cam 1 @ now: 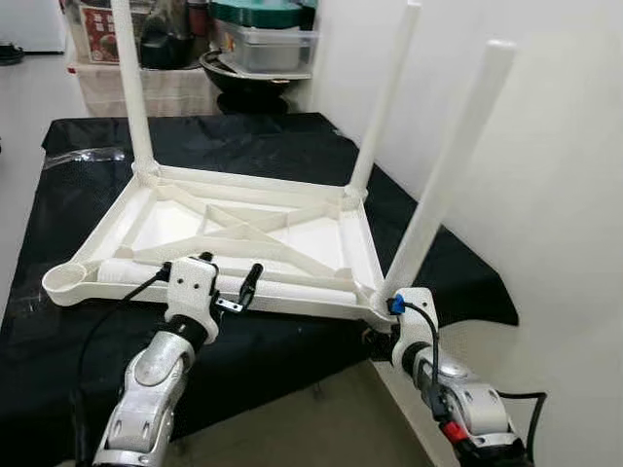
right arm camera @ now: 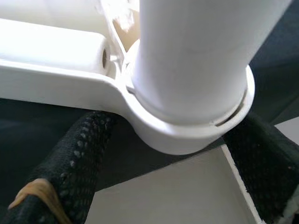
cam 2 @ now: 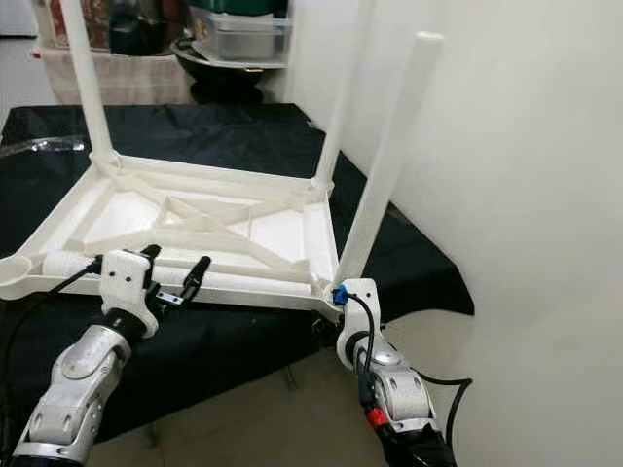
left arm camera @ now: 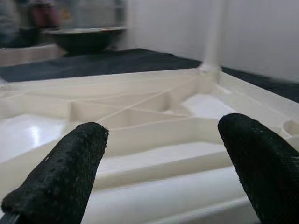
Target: Building children table
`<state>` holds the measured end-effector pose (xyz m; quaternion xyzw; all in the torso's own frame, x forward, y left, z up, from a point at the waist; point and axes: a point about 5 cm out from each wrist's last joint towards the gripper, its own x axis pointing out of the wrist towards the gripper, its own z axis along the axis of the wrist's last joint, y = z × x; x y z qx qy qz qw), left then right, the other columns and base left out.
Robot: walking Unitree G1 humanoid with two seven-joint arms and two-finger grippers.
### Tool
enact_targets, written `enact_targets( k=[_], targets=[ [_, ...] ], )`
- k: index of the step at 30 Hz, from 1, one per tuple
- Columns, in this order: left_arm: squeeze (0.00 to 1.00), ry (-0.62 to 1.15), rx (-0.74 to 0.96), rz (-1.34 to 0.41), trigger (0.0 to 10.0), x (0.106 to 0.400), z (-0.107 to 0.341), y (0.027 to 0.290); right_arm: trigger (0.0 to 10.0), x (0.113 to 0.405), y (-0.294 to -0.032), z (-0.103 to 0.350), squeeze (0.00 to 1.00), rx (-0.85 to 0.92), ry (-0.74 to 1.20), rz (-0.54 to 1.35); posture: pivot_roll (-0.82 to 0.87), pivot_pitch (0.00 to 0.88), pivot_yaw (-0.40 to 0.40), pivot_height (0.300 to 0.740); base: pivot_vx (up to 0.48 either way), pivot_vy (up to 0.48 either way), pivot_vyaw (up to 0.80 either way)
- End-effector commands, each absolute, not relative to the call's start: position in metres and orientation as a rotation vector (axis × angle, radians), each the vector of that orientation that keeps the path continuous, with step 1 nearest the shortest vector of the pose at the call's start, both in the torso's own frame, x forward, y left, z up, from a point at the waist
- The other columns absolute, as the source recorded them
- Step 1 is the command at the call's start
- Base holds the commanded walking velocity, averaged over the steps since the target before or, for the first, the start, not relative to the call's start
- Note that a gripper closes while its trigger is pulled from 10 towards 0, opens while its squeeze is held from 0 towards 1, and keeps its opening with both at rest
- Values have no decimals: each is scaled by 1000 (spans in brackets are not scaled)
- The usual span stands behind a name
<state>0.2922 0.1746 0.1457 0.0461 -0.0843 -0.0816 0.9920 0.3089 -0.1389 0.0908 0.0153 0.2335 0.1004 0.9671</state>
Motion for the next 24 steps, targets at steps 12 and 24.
enact_targets(
  k=[12, 24],
  targets=[
    [0, -179, 69, -221, 10000, 293, 147, 158, 10000, 331, -162, 102, 0, 31, 437, 56, 111, 0, -133, 740, 252, 0, 0],
    [0, -164, 84, -223, 10000, 292, 145, 155, 10000, 343, -148, 104, 0, 15, 439, 84, 122, 0, -142, 740, 0, 0, 0]
  ],
)
